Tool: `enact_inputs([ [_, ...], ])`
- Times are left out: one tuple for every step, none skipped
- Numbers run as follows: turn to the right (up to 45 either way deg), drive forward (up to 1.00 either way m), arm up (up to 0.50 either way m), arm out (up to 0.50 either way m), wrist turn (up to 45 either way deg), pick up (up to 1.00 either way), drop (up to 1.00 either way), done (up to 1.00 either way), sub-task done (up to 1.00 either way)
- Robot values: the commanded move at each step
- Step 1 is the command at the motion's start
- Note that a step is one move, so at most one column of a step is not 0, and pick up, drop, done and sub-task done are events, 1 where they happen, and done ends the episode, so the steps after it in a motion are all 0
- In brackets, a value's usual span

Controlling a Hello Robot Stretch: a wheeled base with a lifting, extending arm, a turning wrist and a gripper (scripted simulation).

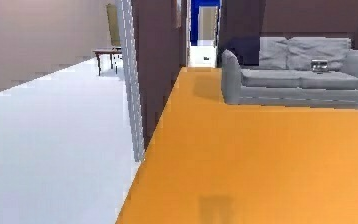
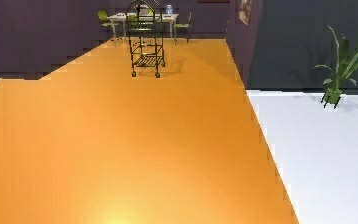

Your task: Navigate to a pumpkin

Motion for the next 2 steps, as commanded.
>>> enact_inputs([
  [-27.0,0.00,0.00,0.00,0.0,0.00,0.00,0.00,0.00],
  [0.0,0.60,0.00,0.00,0.0,0.00,0.00,0.00,0.00],
])
